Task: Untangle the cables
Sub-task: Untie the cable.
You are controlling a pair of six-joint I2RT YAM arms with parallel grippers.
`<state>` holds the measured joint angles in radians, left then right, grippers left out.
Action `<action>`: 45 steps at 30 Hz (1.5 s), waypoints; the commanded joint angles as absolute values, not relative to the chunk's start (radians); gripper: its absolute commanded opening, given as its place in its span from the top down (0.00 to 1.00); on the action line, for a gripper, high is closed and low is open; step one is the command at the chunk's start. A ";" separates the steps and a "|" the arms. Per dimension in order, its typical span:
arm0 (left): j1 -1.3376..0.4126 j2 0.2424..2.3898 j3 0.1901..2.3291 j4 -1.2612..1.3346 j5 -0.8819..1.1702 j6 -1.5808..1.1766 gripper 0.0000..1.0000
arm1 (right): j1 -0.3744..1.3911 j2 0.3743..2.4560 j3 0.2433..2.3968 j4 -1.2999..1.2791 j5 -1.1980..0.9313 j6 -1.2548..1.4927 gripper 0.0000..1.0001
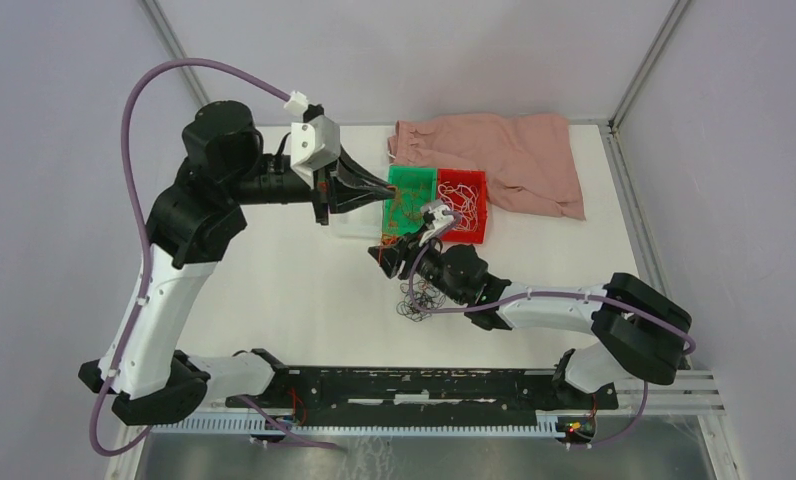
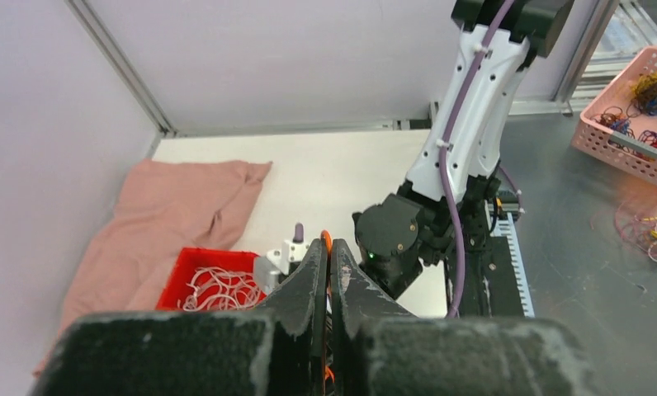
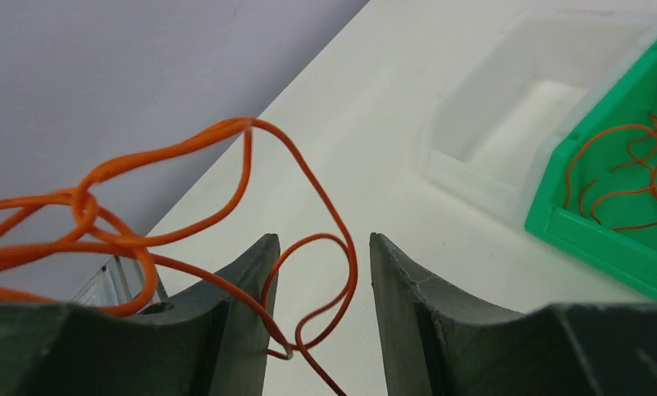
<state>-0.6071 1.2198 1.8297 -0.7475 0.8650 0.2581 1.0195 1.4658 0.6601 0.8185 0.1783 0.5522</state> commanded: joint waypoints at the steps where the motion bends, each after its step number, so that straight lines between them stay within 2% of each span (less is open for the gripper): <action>1: -0.608 1.239 1.971 -0.658 0.895 0.192 0.97 | 1.025 1.485 0.641 0.811 0.216 0.532 0.50; 10: -0.608 1.311 2.188 -0.668 0.837 0.233 0.97 | 1.029 1.496 0.569 0.829 0.229 0.562 0.51; 15: -0.607 1.351 2.321 -0.647 0.724 0.318 0.97 | 1.031 1.453 0.498 0.827 0.253 0.587 0.51; 21: -0.607 1.341 2.337 -0.502 0.527 0.421 0.97 | 1.032 1.445 0.422 0.860 0.292 0.654 0.58; 27: -0.607 1.338 2.353 -0.422 0.457 0.472 0.97 | 1.035 1.450 0.365 0.891 0.326 0.713 0.64; 31: -0.607 1.338 2.351 -0.287 0.362 0.516 0.97 | 1.035 1.421 0.328 0.869 0.349 0.745 0.64; 34: -0.607 1.352 2.349 -0.134 0.243 0.590 0.97 | 1.034 1.394 0.307 0.854 0.354 0.753 0.57; 37: -0.607 1.373 2.357 -0.016 0.164 0.673 0.97 | 1.036 1.368 0.299 0.829 0.355 0.748 0.55; 40: -0.608 1.388 2.357 0.114 0.100 0.749 0.97 | 1.037 1.349 0.293 0.809 0.362 0.751 0.55; 43: -0.607 1.409 2.366 0.274 0.030 0.819 0.97 | 1.036 1.335 0.275 0.809 0.371 0.765 0.61; 45: -0.607 1.422 2.403 0.267 0.012 0.800 0.97 | 1.037 1.321 0.253 0.819 0.364 0.775 0.62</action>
<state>-0.6071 1.4033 2.3375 0.0685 0.1303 0.7025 1.0309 1.3598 0.2867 0.7982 0.3439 0.7471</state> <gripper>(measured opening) 0.046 0.390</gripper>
